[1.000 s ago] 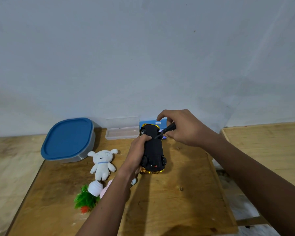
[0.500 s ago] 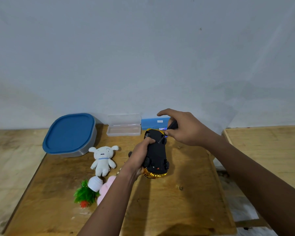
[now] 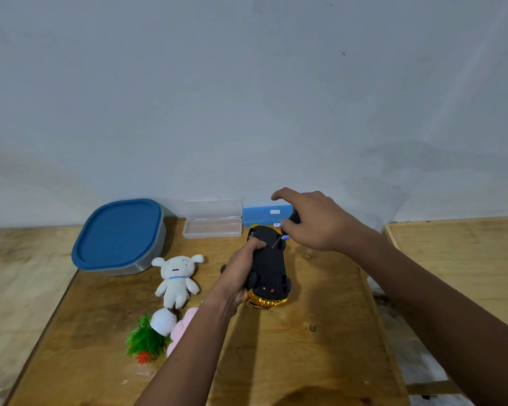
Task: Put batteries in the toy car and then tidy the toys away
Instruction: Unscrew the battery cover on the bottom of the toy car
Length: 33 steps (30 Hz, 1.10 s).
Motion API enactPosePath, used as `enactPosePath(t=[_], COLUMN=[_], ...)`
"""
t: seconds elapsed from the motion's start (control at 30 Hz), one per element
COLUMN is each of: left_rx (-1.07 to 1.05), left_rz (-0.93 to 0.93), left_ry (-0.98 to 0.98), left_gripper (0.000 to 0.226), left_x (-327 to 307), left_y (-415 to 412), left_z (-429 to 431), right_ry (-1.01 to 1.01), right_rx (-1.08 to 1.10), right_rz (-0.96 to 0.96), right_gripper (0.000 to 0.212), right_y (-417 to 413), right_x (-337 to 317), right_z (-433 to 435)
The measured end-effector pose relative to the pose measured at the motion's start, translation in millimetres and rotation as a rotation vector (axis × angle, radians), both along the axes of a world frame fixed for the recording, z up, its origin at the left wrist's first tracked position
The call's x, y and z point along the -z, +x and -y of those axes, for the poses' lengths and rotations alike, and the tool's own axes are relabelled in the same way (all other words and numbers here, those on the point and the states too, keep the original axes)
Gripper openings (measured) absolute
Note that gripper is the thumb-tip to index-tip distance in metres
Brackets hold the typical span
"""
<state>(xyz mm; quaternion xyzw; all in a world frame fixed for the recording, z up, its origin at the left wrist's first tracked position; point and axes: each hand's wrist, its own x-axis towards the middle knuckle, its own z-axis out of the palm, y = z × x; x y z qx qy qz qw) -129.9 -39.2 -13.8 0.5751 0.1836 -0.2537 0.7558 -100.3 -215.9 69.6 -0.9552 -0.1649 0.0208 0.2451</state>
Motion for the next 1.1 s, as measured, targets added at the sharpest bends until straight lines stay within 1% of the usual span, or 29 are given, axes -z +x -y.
enactPosePath(t=[0.03,0.07,0.1,0.17,0.23,0.3,0.37,0.47,0.5,0.57,0.6,0.67,0.7,0.73,0.77,0.83,0.87,0.9,0.93,1.0,1.1], left_rx=[0.005,0.008,0.012,0.006,-0.007,-0.015,-0.005,0.004,0.002,-0.006,-0.01,-0.016,-0.019,-0.015,-0.007,-0.004,-0.008,-0.011,-0.014,-0.022,-0.032], left_rz=[0.007,0.01,0.011,0.01,0.012,0.014,0.016,0.023,0.019,0.011,0.004,-0.009,-0.013,-0.013,-0.01,0.0,0.001,-0.002,-0.002,0.002,0.003], left_ry=[0.0,0.0,-0.003,-0.006,-0.015,-0.021,-0.028,-0.031,-0.031,-0.047,-0.054,-0.057,-0.056,-0.051,-0.038,-0.018,-0.015,-0.018,-0.019,-0.022,-0.028], left_gripper=[0.029,0.029,0.029,0.029,0.031,0.031,0.03,0.029,0.029,0.029,0.029,0.029,0.029,0.03,0.032,0.034,0.036,0.036,0.037,0.037,0.036], left_x=[-1,-2,-2,-1,0,0,-2,0,0,1,2,3,3,4,4,4,4,4,4,5,4], left_y=[0,0,1,1,3,5,6,8,8,7,7,7,8,8,8,8,7,7,7,7,7], left_z=[1,2,2,2,0,-2,-2,-3,-3,-3,-3,-5,-6,-6,-6,-5,-4,-3,-4,-4,-6], right_ry=[-0.056,-0.09,-0.088,-0.011,0.112,0.178,0.113,-0.099,-0.12,-0.059,0.0,0.135,0.15,0.123,0.069,-0.073,-0.12,-0.122,-0.09,0.002,0.134], right_rx=[0.031,0.056,0.066,0.045,-0.013,-0.048,-0.04,0.03,0.045,0.042,0.014,-0.048,-0.064,-0.066,-0.048,0.029,0.064,0.082,0.085,0.055,0.004], right_rz=[0.052,0.094,0.115,0.084,0.003,-0.078,-0.075,0.071,0.112,0.103,0.065,-0.042,-0.075,-0.086,-0.078,-0.01,0.043,0.085,0.102,0.061,-0.071], right_gripper=[0.033,0.031,0.03,0.024,0.037,0.05,0.05,0.034,0.031,0.025,0.028,0.05,0.056,0.055,0.049,0.031,0.028,0.03,0.03,0.023,0.046], right_y=[1,1,2,2,2,0,1,2,3,4,3,2,2,3,4,6,6,6,6,5,2], right_x=[1,1,2,0,-5,-12,-13,-11,-9,-5,-5,-7,-8,-7,-7,-7,-6,-4,-3,-2,-6], right_z=[0,-1,-1,-1,-1,-1,-3,-6,-6,-6,-7,-6,-5,-4,-4,-3,-3,-3,-4,-5,-5])
